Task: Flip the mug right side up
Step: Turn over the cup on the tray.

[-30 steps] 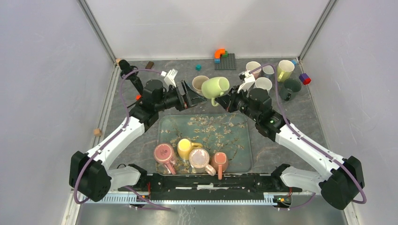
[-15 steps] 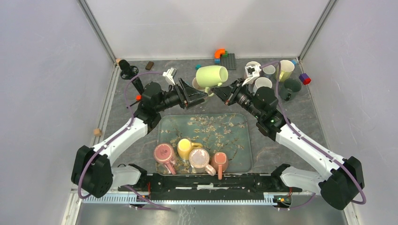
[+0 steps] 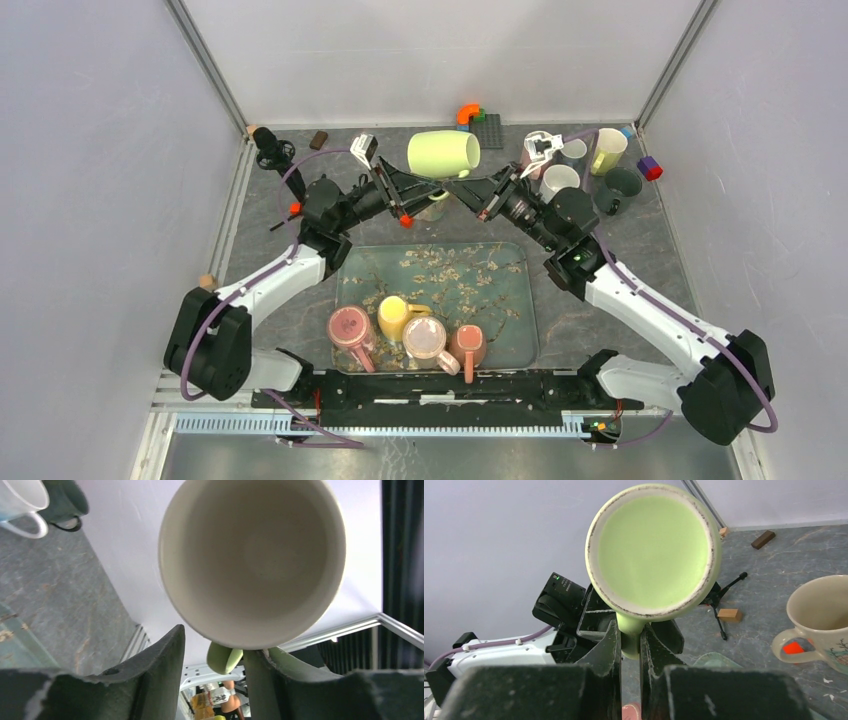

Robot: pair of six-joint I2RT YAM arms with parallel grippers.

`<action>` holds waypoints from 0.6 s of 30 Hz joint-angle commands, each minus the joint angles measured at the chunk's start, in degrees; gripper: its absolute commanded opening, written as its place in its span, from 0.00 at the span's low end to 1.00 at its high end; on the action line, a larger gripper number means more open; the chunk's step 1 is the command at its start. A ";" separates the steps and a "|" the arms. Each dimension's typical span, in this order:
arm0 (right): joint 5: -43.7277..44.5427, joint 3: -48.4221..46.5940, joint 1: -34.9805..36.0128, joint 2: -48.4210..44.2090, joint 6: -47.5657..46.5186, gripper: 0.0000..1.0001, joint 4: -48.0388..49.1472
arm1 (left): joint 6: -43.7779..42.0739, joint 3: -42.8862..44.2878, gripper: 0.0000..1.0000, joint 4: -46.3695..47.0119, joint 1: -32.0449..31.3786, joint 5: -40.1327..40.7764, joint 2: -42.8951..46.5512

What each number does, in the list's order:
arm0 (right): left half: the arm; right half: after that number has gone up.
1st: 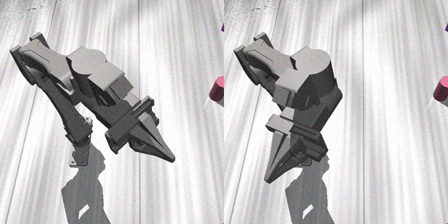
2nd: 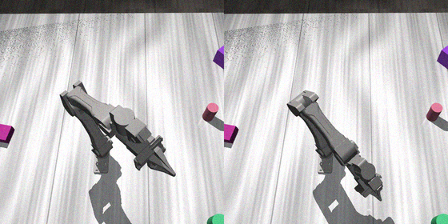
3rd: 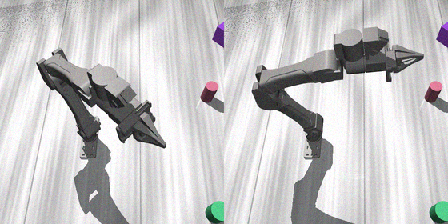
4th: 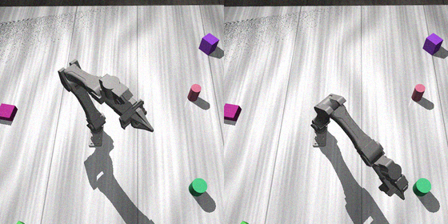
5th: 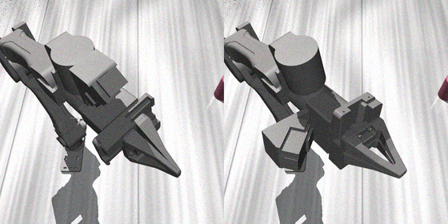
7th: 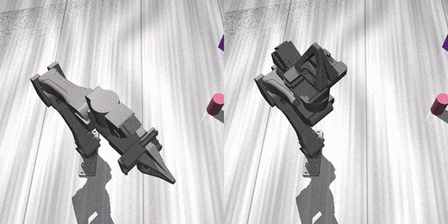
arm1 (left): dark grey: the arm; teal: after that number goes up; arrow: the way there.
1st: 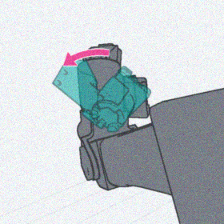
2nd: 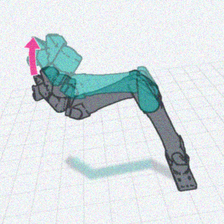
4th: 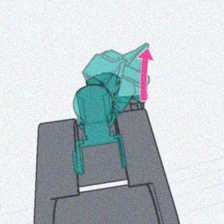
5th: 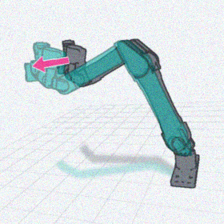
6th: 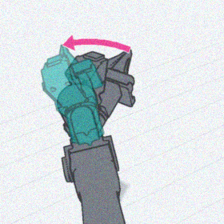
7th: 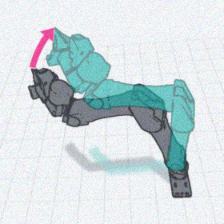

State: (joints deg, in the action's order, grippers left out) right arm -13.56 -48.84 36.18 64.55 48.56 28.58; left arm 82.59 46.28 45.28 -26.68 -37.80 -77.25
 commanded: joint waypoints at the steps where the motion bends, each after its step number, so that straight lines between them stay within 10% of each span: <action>1: -1.87 -0.41 -0.26 0.08 2.45 0.00 11.74 | 7.86 -0.84 0.50 12.78 0.35 -1.05 -0.63; 18: -5.98 2.16 -2.42 3.93 10.66 0.00 20.43 | 9.27 -0.75 0.39 14.98 0.38 -1.40 2.41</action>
State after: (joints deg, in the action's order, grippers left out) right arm -17.58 -47.05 35.00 67.90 55.99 39.16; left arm 89.10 45.23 55.83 -26.35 -37.93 -77.62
